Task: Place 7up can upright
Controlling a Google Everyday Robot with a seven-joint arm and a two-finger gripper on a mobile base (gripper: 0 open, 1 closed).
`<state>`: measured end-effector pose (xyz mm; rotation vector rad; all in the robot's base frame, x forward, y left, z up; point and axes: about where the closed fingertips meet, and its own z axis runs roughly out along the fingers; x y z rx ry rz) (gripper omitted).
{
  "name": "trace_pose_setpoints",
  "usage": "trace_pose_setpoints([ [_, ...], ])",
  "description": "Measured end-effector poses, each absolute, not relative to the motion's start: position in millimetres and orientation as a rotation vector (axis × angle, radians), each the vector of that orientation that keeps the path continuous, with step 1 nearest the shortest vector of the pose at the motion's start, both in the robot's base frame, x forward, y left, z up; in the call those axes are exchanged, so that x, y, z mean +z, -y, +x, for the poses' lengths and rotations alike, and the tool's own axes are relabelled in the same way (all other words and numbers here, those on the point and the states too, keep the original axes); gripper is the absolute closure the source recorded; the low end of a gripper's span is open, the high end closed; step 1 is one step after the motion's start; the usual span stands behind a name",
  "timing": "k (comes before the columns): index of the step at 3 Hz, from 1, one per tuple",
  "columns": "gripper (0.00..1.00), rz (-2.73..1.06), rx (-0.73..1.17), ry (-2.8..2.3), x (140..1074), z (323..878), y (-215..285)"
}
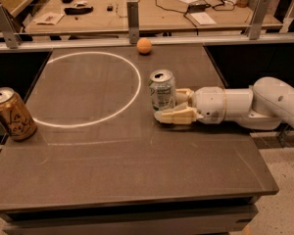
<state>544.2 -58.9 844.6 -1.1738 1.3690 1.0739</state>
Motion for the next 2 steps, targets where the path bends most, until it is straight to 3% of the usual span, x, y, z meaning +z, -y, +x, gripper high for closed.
trace_pose_setpoints([
  [2, 0.37, -1.21, 1.055, -1.399, 844.3, 543.8, 62.3],
])
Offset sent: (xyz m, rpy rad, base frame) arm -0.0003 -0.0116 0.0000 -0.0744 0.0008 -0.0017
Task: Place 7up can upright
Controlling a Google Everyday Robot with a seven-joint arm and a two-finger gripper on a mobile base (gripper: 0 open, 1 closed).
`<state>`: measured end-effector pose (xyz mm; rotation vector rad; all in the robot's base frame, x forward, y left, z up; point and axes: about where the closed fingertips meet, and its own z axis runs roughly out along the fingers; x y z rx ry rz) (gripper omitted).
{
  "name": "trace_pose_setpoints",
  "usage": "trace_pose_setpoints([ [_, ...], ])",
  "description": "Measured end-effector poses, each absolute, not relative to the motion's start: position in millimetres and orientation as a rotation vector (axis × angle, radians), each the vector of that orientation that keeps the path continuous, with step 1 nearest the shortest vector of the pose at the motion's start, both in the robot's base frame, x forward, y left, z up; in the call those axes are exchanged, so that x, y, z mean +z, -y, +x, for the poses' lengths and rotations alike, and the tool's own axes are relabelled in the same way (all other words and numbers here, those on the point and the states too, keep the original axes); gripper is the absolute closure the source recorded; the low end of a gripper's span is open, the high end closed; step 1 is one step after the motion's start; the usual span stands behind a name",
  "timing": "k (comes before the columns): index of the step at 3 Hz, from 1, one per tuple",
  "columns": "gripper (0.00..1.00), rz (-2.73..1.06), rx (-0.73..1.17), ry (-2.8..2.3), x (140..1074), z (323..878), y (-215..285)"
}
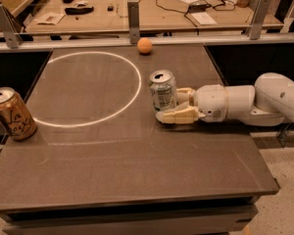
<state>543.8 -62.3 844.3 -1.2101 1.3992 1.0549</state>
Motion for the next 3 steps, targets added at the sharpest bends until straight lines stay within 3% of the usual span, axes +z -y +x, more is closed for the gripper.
trace_pose_setpoints([
  [1, 0.13, -1.231, 1.045, -1.407, 845.8, 542.7, 63.3],
  [2, 0.0, -1.243, 1.058, -1.403, 847.4, 538.2, 60.7],
  [3, 0.0, -1.231, 1.059, -1.402, 849.4, 537.6, 62.6],
])
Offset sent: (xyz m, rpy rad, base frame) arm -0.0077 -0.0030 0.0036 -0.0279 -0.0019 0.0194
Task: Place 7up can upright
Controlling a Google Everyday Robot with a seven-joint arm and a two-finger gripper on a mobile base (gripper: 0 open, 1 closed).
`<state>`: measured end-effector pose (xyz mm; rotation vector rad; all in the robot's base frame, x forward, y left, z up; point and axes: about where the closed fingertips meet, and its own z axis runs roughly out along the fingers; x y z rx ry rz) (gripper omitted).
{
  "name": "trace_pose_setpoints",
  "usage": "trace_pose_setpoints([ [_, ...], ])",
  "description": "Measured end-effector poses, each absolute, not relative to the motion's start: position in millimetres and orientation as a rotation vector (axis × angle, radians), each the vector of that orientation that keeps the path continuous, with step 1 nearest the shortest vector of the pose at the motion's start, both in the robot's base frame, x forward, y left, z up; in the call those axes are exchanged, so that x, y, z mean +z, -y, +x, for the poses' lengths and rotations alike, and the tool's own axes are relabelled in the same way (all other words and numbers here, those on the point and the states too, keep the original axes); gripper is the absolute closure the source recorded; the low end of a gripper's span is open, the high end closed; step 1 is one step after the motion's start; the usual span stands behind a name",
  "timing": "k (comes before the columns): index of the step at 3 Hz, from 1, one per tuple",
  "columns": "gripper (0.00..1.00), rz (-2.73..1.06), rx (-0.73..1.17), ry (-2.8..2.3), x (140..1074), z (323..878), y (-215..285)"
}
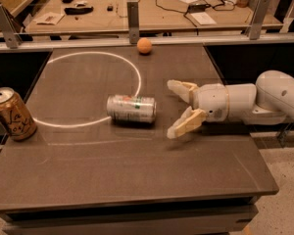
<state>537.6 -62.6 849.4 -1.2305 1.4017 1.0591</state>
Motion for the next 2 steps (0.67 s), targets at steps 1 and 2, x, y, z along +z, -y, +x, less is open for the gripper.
trace_pose_setpoints([
  [1, 0.0, -1.193, 0.991, -1.425, 871.6, 545.7, 86.2],
  [2, 0.0, -1.193, 0.989, -1.425, 872.5, 545.8, 86.4],
])
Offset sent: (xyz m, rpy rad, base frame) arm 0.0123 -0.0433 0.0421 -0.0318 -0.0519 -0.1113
